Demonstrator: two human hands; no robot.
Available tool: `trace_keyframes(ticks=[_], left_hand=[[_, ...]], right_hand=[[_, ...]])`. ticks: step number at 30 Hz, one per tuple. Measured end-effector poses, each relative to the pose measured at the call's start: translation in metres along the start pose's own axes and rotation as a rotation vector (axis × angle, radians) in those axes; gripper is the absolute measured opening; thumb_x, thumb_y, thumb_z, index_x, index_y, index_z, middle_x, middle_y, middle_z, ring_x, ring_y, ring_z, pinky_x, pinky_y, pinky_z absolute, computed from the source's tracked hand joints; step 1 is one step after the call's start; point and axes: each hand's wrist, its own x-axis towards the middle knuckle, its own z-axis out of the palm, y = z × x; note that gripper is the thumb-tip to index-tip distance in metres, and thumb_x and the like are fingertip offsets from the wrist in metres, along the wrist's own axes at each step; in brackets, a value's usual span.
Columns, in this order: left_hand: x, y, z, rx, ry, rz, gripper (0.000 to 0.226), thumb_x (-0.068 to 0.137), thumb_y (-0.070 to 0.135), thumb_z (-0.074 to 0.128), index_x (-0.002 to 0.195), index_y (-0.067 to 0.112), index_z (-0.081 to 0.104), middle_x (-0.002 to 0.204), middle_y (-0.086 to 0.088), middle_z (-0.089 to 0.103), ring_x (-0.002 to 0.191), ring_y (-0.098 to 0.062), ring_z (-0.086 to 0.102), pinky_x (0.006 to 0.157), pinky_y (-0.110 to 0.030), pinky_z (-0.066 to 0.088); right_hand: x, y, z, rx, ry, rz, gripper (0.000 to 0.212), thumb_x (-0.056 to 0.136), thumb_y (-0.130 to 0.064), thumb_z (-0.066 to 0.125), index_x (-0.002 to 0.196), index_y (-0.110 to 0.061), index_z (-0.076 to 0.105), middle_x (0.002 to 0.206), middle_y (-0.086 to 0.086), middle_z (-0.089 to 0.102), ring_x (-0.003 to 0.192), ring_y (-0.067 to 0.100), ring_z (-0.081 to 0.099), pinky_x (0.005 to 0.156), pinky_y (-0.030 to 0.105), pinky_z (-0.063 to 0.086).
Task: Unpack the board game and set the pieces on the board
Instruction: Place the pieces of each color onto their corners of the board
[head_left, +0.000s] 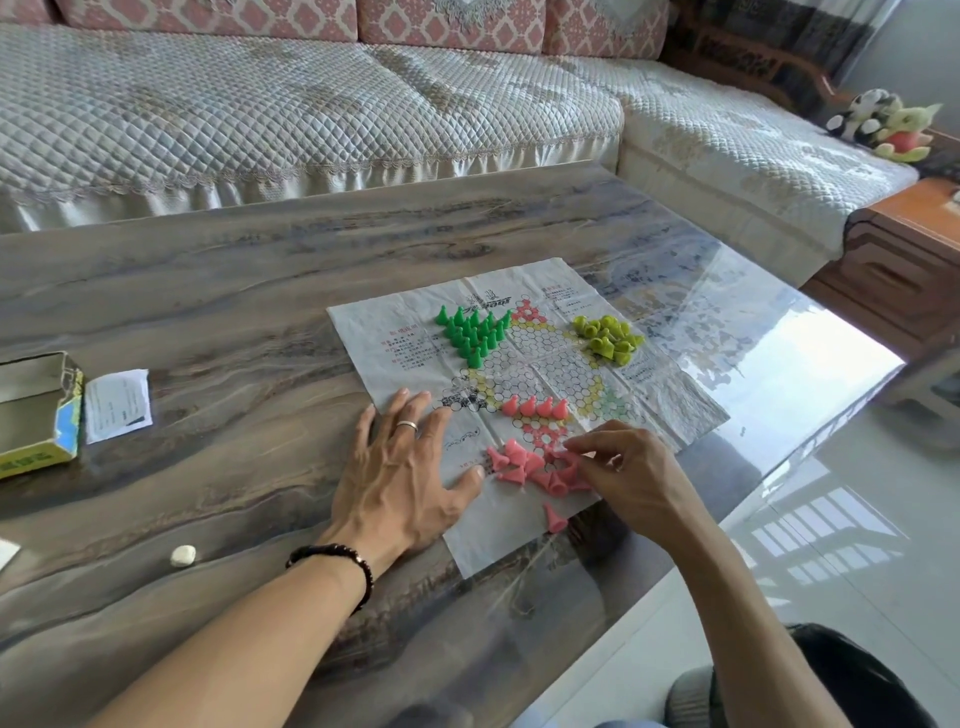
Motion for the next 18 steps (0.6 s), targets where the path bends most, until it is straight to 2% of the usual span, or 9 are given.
trace_keyframes(ticks=[4,6,8,10,13,16,18], left_hand=[[0.0013,-0.0010,0.0038,-0.001,0.005,-0.012,0.082,0.083,0.069,0.026,0.151,0.023,0.025,0.162,-0.005,0.017,0.150,-0.021,0.004,0.121,-0.045,-0.001],[0.0022,-0.0014,0.0054,0.002,0.003,-0.011,0.081,0.084,0.069,0.027,0.151,0.023,0.025,0.161,-0.006,0.017,0.150,-0.021,0.005,0.120,-0.046,-0.001],[0.0024,-0.0012,0.0054,-0.004,0.008,-0.009,0.082,0.083,0.070,0.026,0.150,0.023,0.026,0.161,-0.006,0.018,0.150,-0.022,0.006,0.120,-0.046,-0.001],[0.0019,-0.0011,0.0046,-0.002,0.007,-0.005,0.082,0.083,0.070,0.025,0.151,0.023,0.026,0.161,-0.006,0.017,0.150,-0.022,0.005,0.120,-0.047,0.000],[0.0019,-0.0010,0.0038,0.005,0.005,-0.005,0.082,0.083,0.070,0.024,0.151,0.023,0.025,0.162,-0.006,0.017,0.150,-0.021,0.005,0.121,-0.046,0.000],[0.0018,-0.0011,0.0032,0.015,-0.002,-0.005,0.080,0.085,0.069,0.025,0.151,0.024,0.023,0.162,-0.005,0.015,0.150,-0.021,0.004,0.120,-0.046,0.000],[0.0014,-0.0008,0.0026,0.020,-0.007,-0.003,0.079,0.086,0.069,0.026,0.151,0.024,0.023,0.162,-0.005,0.015,0.150,-0.021,0.003,0.120,-0.046,0.000]], right_hand=[[-0.0010,0.0002,-0.0005,-0.069,0.061,0.033,0.012,0.078,-0.016,0.070,0.084,-0.024,0.075,0.082,-0.012,0.064,0.073,0.007,0.057,0.061,0.008,0.040],[-0.0009,0.0006,0.0001,-0.089,0.085,0.062,0.014,0.077,-0.014,0.068,0.087,-0.021,0.074,0.082,-0.009,0.065,0.074,0.009,0.057,0.060,0.006,0.037],[-0.0007,0.0010,0.0007,-0.082,0.094,0.078,0.021,0.080,-0.017,0.066,0.099,-0.020,0.073,0.085,-0.008,0.066,0.074,0.005,0.058,0.062,0.009,0.039],[-0.0011,0.0008,-0.0001,-0.072,0.092,0.085,0.022,0.082,-0.018,0.066,0.103,-0.021,0.072,0.086,-0.011,0.066,0.075,0.000,0.057,0.063,0.010,0.039],[-0.0015,-0.0004,-0.0020,-0.045,0.098,0.098,0.017,0.083,-0.023,0.067,0.099,-0.021,0.074,0.086,-0.011,0.067,0.076,-0.002,0.058,0.064,0.011,0.042],[0.0017,0.0001,-0.0021,-0.094,0.072,0.063,0.016,0.082,-0.032,0.072,0.094,-0.022,0.075,0.087,-0.008,0.067,0.076,0.003,0.059,0.066,0.019,0.047],[0.0042,0.0003,-0.0025,-0.144,0.037,0.042,0.014,0.083,-0.030,0.071,0.092,-0.021,0.076,0.086,-0.007,0.065,0.076,0.006,0.057,0.063,0.015,0.042]])
